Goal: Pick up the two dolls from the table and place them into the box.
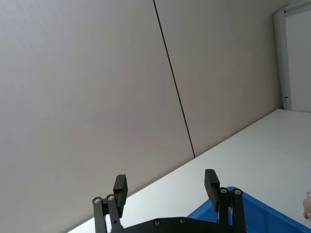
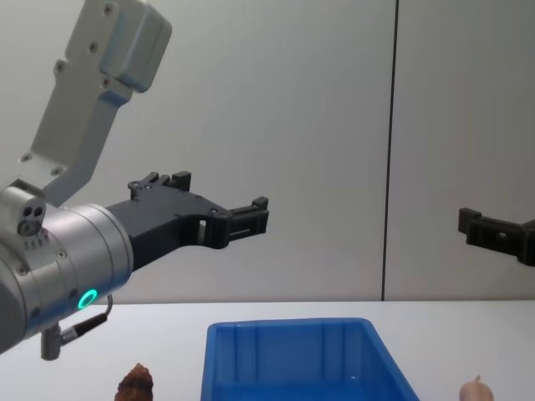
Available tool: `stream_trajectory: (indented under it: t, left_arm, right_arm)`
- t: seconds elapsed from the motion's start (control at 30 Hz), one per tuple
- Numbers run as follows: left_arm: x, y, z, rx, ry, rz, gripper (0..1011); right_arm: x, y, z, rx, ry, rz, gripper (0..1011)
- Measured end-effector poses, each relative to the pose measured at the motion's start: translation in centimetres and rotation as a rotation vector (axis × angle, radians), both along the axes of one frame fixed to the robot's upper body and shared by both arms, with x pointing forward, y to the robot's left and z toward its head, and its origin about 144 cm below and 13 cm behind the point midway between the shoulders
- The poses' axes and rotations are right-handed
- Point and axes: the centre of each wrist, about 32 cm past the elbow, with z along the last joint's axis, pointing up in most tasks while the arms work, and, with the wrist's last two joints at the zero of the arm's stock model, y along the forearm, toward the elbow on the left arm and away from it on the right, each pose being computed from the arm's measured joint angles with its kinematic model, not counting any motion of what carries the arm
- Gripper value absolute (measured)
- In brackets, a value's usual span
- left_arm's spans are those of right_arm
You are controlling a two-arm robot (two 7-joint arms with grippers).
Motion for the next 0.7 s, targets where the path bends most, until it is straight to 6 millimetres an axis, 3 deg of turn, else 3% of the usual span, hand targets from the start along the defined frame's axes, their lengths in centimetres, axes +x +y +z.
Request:
stream_trajectory:
  t: [0.7]
  left_arm:
    - [0.00, 0.00, 0.00, 0.000, 0.000, 0.000, 1005]
  right_arm:
    - [0.00, 0.00, 0.00, 0.000, 0.000, 0.000, 1001]
